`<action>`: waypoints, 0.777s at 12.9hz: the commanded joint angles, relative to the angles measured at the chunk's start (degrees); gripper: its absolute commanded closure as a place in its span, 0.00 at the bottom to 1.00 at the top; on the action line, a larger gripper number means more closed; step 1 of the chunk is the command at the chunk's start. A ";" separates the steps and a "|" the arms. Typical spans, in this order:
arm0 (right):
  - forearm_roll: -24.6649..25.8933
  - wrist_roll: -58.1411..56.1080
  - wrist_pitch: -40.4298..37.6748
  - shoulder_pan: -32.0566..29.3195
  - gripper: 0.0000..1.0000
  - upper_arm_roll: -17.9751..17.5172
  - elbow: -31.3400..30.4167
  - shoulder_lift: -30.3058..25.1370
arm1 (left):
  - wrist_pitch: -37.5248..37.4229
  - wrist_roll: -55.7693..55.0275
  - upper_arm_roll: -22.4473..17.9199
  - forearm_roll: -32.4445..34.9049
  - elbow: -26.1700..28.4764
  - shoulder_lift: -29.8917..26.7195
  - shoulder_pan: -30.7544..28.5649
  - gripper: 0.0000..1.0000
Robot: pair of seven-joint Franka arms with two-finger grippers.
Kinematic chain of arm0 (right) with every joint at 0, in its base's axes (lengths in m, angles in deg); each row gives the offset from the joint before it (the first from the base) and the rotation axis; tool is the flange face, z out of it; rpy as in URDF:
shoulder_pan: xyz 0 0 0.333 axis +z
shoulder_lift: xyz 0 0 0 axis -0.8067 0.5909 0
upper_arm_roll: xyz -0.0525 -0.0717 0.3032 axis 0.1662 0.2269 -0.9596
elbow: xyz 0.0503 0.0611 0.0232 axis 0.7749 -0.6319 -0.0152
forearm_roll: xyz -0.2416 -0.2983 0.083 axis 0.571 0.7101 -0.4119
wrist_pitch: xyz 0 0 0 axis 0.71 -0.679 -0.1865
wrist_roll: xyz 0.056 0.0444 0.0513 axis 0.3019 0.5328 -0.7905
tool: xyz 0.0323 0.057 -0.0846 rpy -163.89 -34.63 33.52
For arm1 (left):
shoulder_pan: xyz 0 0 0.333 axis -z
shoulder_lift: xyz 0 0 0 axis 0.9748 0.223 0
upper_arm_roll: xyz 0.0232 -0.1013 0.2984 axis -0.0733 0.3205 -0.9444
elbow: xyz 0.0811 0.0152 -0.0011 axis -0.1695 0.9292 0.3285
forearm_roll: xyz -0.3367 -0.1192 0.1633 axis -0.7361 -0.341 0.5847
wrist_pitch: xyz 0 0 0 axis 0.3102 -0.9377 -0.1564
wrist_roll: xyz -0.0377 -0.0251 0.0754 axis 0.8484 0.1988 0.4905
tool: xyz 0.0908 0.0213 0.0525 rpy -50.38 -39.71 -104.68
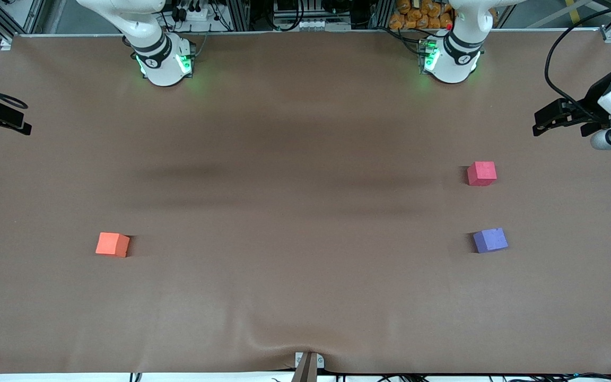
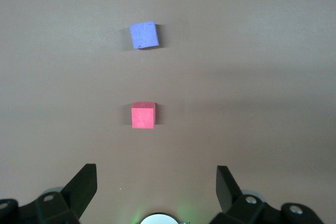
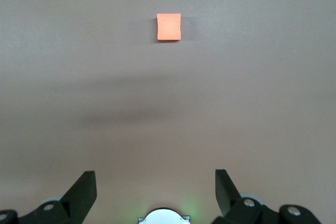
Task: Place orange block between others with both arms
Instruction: 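Reach the right gripper down toward the orange cube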
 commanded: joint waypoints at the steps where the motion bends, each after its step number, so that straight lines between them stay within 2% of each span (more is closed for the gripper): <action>1: 0.91 0.34 0.49 -0.35 0.00 -0.52 -0.85 -0.59 | -0.51 0.74 0.39 1.21 0.51 -1.02 -0.17 0.00; 10: 0.82 0.34 3.38 -0.26 0.00 -0.60 -1.11 2.39 | -0.08 -0.49 0.30 2.17 -0.63 -1.11 -0.52 0.00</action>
